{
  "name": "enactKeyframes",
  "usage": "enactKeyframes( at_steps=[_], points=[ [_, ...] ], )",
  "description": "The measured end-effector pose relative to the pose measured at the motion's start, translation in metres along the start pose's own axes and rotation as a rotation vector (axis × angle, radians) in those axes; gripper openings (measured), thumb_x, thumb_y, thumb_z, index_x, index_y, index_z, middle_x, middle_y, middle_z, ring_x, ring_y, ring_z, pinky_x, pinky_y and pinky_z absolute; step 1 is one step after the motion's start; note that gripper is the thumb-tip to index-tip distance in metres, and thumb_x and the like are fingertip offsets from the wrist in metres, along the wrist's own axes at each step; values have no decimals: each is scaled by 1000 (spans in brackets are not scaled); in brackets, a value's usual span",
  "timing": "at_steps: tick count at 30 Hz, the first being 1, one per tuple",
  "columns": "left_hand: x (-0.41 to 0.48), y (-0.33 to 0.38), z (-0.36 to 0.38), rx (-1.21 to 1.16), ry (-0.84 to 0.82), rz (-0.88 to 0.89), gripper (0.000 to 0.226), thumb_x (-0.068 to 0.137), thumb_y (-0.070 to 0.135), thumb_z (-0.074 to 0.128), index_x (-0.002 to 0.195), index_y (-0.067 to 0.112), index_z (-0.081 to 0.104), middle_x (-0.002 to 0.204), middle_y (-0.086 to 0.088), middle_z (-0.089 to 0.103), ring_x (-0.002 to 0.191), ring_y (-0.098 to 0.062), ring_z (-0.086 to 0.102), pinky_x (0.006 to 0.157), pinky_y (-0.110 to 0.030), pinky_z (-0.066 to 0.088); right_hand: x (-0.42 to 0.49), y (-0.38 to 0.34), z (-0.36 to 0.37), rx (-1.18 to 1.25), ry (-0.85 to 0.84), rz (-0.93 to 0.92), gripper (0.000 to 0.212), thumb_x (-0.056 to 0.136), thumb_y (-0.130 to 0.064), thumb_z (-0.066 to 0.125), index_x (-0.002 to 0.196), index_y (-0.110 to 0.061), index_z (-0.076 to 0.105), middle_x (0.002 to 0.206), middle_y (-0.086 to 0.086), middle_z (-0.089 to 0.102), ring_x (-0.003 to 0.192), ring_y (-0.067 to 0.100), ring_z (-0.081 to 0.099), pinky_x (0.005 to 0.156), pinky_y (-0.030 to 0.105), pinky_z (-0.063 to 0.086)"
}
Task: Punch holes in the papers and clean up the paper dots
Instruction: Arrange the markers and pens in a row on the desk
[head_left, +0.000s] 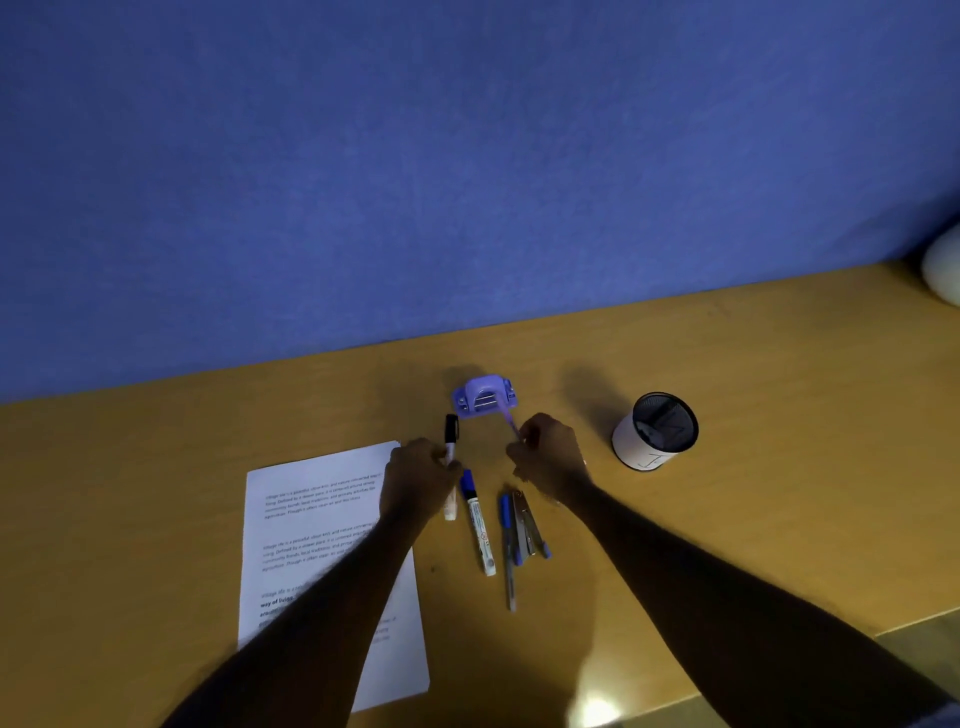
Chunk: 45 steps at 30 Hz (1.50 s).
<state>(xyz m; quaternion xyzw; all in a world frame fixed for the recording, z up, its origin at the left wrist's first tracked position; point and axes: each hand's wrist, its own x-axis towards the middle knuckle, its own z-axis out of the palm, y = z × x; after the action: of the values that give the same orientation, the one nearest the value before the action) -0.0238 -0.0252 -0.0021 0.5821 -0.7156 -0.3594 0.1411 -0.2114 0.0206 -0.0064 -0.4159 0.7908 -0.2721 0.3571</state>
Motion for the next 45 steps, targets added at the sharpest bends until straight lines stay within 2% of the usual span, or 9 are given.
enactKeyframes(
  at_steps=[6,10,17,21,25,30,35,40,45],
  points=[
    [9,49,16,-203,-62,92,15,87,25,69,83,11,71,66,6,67,59,0,63,58,-11,47,-8,-15,-3,604,-101,178,15,95,-20,57,91,-8,65,73,6,61,56,11,53,49,25,41],
    [13,64,31,-216,-48,99,15,89,26,66,84,13,70,65,7,65,59,-2,61,54,-10,46,-9,-14,-10,675,-43,219,22,95,-22,59,92,-1,66,71,9,57,55,13,46,48,26,33],
    [20,73,39,-220,-101,150,16,91,13,61,102,9,73,86,-4,74,75,-8,67,68,-14,52,-1,-1,-18,607,-3,160,24,97,-22,59,85,-5,71,65,-3,62,48,-1,55,44,13,40],
    [28,80,41,-242,-148,164,15,91,9,60,101,11,71,86,-4,72,83,-14,69,74,-26,56,11,1,-25,488,5,138,31,98,-29,56,85,-4,71,69,2,63,60,9,58,55,24,44],
    [33,89,42,-256,-231,211,22,94,10,57,113,6,67,99,-9,72,92,-17,69,85,-38,58,29,3,-33,436,71,123,40,99,-30,54,64,-10,58,56,2,47,51,14,43,52,27,31],
    [37,92,41,-199,-192,276,27,96,15,56,118,2,64,105,-15,70,92,-16,67,77,-17,51,62,-1,-50,371,151,98,48,98,-32,53,54,-16,49,53,9,46,49,21,43,55,37,32],
    [33,72,42,-168,-165,253,27,94,17,59,118,5,64,107,-8,70,91,-7,64,72,-4,45,111,-5,-79,104,310,136,43,95,-38,58,74,-3,72,79,22,71,79,36,67,65,33,43],
    [32,51,43,-195,-198,202,24,90,12,64,113,17,66,97,16,65,93,2,64,80,-10,52,157,0,-101,-48,316,233,43,93,-37,60,96,3,73,99,23,72,96,37,67,71,33,45],
    [32,42,41,-197,-173,197,24,89,10,66,112,15,67,99,13,67,93,2,64,77,-7,50,170,8,-105,-167,282,280,47,94,-40,59,110,4,67,112,22,69,106,37,64,81,37,51]
  ],
)
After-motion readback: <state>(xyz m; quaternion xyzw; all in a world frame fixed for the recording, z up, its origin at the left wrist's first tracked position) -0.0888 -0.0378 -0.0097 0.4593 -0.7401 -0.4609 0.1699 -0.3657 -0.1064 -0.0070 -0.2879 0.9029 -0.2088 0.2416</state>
